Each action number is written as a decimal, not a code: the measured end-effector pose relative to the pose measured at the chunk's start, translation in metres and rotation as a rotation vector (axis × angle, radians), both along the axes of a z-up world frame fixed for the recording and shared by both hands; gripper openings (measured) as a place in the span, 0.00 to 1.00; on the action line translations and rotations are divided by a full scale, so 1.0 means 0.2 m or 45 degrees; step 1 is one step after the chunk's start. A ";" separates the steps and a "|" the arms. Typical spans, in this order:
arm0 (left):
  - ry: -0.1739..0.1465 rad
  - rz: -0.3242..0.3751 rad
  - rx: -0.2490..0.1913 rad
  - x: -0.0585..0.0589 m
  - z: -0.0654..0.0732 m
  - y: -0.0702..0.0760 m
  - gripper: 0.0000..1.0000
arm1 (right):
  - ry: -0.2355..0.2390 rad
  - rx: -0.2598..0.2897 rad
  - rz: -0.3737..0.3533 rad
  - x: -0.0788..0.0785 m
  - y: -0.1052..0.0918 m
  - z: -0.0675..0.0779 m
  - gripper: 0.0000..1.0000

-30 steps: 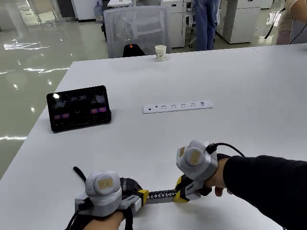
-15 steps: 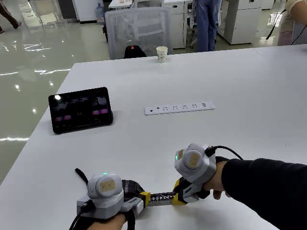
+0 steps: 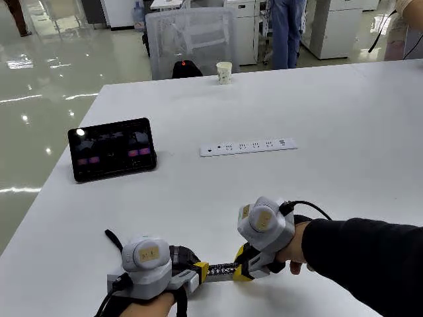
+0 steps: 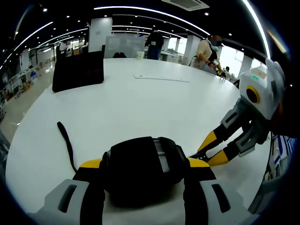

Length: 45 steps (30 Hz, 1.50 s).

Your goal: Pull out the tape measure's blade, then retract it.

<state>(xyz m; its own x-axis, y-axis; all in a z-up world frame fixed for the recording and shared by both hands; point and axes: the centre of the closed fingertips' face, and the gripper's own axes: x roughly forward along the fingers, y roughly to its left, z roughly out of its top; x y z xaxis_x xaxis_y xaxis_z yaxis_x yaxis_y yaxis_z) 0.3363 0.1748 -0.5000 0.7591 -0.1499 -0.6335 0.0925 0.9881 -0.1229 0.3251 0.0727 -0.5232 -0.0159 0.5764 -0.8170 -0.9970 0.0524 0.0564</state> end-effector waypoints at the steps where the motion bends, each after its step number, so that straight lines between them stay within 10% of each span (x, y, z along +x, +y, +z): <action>1: 0.000 0.000 0.000 0.00 0.00 0.00 0.63 | 0.000 0.002 0.000 0.00 0.00 0.00 0.12; 45: -0.001 0.011 -0.011 0.00 0.00 0.00 0.63 | -0.007 0.043 0.011 -0.01 0.12 0.00 0.12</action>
<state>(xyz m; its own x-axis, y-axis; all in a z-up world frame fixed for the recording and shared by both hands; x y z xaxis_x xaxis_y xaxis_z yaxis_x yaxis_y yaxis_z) 0.3355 0.1747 -0.4998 0.7611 -0.1487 -0.6314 0.0843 0.9878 -0.1311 0.3225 0.0967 -0.5237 -0.0164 0.6037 -0.7971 -0.9978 0.0419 0.0522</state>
